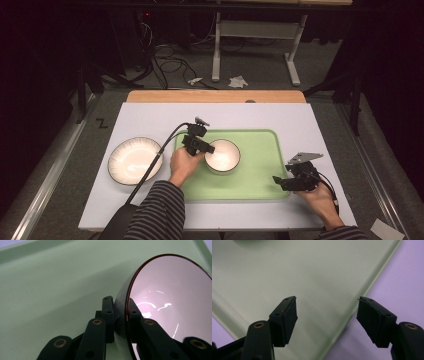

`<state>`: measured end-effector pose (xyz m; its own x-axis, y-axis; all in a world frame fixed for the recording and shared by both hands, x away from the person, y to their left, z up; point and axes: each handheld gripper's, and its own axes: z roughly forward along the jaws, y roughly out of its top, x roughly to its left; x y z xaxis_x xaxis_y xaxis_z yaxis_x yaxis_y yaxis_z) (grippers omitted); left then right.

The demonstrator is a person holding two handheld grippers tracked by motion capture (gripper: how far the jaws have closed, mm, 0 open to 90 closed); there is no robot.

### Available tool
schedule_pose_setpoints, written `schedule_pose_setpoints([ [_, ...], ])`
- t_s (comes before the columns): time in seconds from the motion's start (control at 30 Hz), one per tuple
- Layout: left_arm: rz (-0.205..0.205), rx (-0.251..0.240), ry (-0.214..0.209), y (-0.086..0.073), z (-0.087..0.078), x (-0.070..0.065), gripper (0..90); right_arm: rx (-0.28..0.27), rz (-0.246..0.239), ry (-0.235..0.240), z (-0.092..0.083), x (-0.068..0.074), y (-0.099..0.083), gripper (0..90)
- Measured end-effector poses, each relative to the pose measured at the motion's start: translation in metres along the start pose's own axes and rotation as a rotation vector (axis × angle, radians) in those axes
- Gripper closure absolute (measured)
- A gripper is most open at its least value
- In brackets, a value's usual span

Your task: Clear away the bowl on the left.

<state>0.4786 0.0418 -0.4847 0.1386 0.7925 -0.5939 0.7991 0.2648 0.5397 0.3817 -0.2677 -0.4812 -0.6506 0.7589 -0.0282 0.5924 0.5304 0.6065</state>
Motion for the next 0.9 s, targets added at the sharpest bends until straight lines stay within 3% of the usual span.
schedule_pose_setpoints([
  [0.13,0.014,-0.051,0.008,-0.003,0.007,-0.007,82.2,-0.005,-0.003,-0.002,0.0,0.0,0.0,34.0],
  [0.2,0.016,-0.042,0.013,-0.003,0.007,-0.007,82.2,-0.004,0.0,-0.003,0.0,0.001,0.0,33.9],
  [0.23,-0.008,-0.056,0.03,-0.003,0.009,-0.008,82.1,-0.004,-0.002,-0.003,0.0,0.0,0.0,33.9],
  [0.43,-0.015,-0.043,0.029,-0.003,0.011,-0.007,81.4,-0.001,0.005,-0.002,0.0,0.0,0.0,33.9],
  [0.63,0.003,-0.037,0.051,-0.004,0.01,-0.004,67.9,-0.003,0.003,0.001,0.0,0.001,0.0,33.9],
  [0.77,0.021,-0.071,0.025,-0.001,0.003,-0.007,58.8,-0.002,0.0,0.001,0.0,0.0,0.0,33.9],
  [0.9,0.045,-0.071,0.023,-0.001,-0.001,-0.007,53.6,0.0,-0.002,-0.001,0.001,0.0,0.0,33.9],
])
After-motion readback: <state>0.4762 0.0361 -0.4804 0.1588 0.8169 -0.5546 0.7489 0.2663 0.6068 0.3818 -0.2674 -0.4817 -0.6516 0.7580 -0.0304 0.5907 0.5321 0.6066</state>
